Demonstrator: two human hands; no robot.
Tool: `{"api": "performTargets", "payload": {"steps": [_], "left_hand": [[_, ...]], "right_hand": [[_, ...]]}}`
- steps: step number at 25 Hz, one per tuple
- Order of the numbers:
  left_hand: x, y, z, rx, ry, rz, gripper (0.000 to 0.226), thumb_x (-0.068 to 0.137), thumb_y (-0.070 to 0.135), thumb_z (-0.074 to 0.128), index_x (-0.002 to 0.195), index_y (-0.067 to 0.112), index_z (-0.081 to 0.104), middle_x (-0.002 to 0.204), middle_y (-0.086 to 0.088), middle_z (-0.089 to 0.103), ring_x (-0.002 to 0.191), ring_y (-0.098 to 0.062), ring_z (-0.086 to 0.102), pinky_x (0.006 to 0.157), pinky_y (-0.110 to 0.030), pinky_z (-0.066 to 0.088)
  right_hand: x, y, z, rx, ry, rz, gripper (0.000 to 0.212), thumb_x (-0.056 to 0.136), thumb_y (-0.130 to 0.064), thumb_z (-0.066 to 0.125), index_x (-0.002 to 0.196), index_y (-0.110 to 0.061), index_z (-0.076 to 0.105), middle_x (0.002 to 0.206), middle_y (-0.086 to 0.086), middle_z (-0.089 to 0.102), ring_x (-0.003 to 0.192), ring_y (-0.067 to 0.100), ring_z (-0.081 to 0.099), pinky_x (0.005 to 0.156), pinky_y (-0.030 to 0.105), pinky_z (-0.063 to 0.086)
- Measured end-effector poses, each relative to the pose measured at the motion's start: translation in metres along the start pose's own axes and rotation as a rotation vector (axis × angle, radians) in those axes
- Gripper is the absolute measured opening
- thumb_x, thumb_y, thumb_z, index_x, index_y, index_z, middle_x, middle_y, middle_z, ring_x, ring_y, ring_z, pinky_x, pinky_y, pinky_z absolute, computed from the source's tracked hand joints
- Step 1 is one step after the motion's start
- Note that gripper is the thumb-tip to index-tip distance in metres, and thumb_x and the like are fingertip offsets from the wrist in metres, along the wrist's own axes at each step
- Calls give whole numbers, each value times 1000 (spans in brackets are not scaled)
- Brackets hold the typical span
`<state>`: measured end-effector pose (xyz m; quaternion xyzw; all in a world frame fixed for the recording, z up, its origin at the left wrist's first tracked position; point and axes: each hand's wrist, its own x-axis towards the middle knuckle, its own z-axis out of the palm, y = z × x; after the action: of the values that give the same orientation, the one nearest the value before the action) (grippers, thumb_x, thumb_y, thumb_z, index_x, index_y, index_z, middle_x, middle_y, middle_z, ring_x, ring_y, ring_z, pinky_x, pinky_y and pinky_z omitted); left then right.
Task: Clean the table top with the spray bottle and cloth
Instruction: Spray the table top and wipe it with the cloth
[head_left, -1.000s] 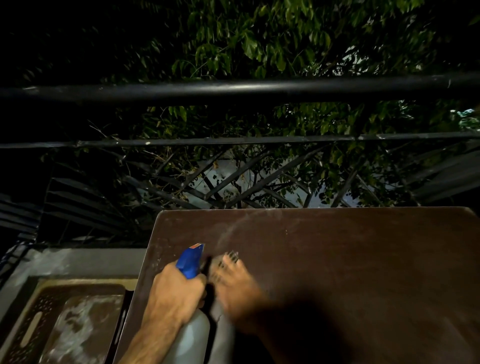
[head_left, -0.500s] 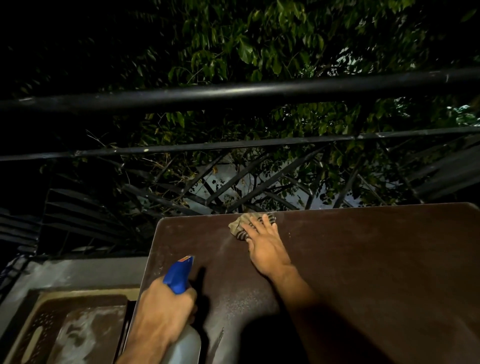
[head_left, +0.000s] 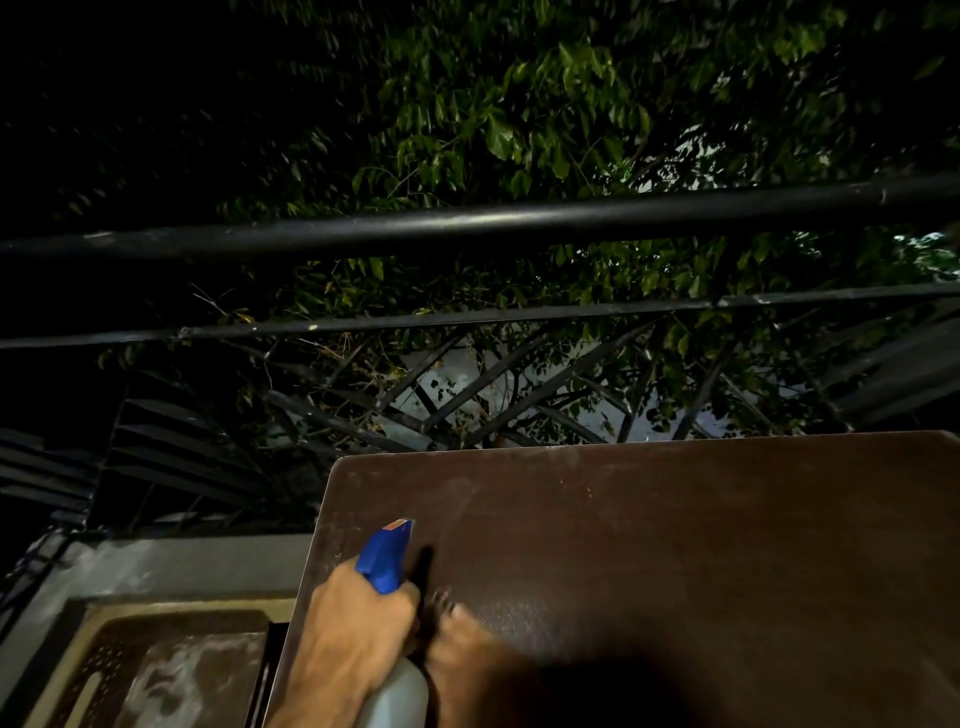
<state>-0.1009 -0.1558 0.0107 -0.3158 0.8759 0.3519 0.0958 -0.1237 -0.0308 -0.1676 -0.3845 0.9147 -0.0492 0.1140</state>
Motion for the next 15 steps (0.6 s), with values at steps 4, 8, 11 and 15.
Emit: {"api": "performTargets", "payload": {"steps": [4,8,11,15], "left_hand": [[5,-20,2,5,-13,1,18,77,32,73,91,24,64,88,-4,70,75,-23,62,69,-32,48],[11,-28,7,89,-66,39,41,70,48,71,105,26,66,107,-1,69,92,-22,61,82,-29,49],[5,-12,-7,27,-41,23,17,80,25,72,75,18,57,78,-6,67,76,-30,63,70,-33,49],[7,-5,-9,-8,-30,22,19,81,22,69,67,14,58,66,-4,63,71,-33,62,63,-34,46]], "right_hand": [[6,84,-42,162,342,220,54,100,-19,40,149,-40,30,158,-13,19,147,17,5,117,41,-4],[20,140,-59,305,330,495,55,103,-21,37,153,-36,22,162,-10,12,149,22,-6,117,39,-7],[20,105,-51,235,342,460,57,101,-23,37,154,-35,18,162,-10,9,149,22,-6,120,43,-5],[0,21,-20,167,173,19,51,90,-29,45,141,-33,46,154,-5,36,145,22,16,117,51,19]]}}
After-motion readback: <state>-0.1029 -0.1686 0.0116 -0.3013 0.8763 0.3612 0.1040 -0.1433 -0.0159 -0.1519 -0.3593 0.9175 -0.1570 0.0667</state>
